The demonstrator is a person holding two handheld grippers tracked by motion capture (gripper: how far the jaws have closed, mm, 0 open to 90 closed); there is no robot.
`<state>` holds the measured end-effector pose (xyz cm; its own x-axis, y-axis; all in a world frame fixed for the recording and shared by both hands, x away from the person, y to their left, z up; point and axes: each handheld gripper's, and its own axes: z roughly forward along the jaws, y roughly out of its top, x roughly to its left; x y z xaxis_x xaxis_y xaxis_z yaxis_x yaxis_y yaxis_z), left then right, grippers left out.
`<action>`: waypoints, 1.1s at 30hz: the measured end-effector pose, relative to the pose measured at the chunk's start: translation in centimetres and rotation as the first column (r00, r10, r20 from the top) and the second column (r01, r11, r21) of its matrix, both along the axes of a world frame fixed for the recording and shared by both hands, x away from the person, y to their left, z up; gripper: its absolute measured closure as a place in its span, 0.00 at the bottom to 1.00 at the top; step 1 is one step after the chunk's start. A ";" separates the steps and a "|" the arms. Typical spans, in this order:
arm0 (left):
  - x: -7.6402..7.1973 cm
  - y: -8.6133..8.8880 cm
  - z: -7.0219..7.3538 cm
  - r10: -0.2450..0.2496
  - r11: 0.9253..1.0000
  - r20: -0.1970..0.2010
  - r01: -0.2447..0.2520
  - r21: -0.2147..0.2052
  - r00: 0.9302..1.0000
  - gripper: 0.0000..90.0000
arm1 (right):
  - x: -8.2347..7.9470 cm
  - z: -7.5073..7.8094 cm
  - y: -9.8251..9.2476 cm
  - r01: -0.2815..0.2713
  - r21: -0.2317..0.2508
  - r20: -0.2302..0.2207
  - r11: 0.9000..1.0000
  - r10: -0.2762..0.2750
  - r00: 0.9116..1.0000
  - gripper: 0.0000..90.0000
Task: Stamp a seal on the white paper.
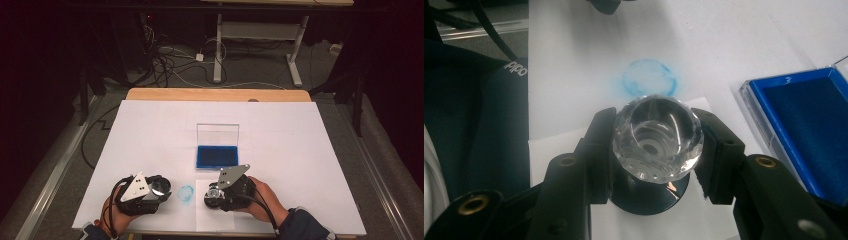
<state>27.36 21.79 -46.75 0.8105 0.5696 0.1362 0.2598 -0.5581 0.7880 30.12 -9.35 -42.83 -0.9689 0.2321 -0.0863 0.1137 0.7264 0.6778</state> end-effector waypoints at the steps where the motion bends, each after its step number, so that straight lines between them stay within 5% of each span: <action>1: 0.0 0.0 0.0 0.000 1.000 0.000 0.000 -0.001 1.000 0.40 | 0.0 0.0 0.0 0.002 0.000 0.000 1.000 -0.002 1.000 0.63; 25: 0.0 0.0 0.0 0.000 1.000 0.000 0.000 -0.003 1.000 0.40 | -0.2 -1.5 0.1 0.002 -0.048 -0.003 0.999 -0.002 1.000 0.63; 33: 0.0 0.0 0.0 0.003 1.000 0.005 -0.003 -0.003 1.000 0.40 | -0.1 -2.1 -0.4 -0.003 -0.017 -0.019 1.000 0.003 1.000 0.63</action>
